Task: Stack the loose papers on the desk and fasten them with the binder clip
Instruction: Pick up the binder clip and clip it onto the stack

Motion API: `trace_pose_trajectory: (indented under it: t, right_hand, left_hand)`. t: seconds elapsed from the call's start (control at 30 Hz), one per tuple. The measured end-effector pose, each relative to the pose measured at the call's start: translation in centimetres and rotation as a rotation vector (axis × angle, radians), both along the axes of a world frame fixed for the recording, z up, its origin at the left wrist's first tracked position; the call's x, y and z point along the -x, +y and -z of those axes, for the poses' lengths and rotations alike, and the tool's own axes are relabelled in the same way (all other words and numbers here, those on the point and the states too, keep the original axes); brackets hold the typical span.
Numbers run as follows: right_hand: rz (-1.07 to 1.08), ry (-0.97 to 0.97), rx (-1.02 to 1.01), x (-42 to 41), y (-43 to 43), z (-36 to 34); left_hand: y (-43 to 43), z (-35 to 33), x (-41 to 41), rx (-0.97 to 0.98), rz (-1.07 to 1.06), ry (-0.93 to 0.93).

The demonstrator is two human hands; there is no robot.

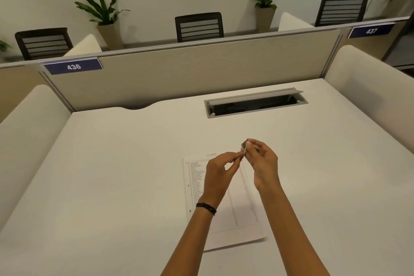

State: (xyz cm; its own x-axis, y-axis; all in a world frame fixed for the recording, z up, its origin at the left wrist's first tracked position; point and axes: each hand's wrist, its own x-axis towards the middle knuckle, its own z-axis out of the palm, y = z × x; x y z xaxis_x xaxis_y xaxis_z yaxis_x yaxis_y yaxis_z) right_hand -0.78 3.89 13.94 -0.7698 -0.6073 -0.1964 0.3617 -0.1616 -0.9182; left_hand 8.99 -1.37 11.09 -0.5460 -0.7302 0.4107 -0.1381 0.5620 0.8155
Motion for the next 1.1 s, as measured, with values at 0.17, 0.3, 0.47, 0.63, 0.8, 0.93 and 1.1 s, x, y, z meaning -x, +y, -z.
trace_pose_trajectory:
  t: [0.17,0.3,0.47,0.63,0.8,0.93,1.1]
  right_hand:
    - [-0.011,-0.025,0.023,-0.7,0.5,-0.3]
    - [-0.027,-0.022,0.011,-1.1,0.9,-0.3]
    - [-0.069,-0.072,0.006,-1.7,1.1,0.1]
    - [-0.107,-0.100,0.003,-1.9,1.3,0.4]
    - [-0.185,0.065,-0.127,-2.2,1.3,0.8]
    - [-0.291,0.129,-0.203,-2.1,1.3,0.5]
    - [-0.354,0.230,-0.253,-1.8,1.5,0.1]
  left_hand:
    - [0.6,0.2,-0.5,0.095,-0.067,0.004]
    - [1.0,0.5,-1.1,0.079,-0.089,0.031]
    - [1.1,0.8,-1.6,0.034,-0.139,0.065]
    - [1.0,0.2,-1.9,-0.015,-0.167,0.102]
    - [1.0,0.0,-1.7,0.012,-0.191,0.073]
    - [0.7,0.2,-1.7,0.077,-0.168,0.032]
    - [0.4,0.6,-2.0,0.068,-0.148,0.023]
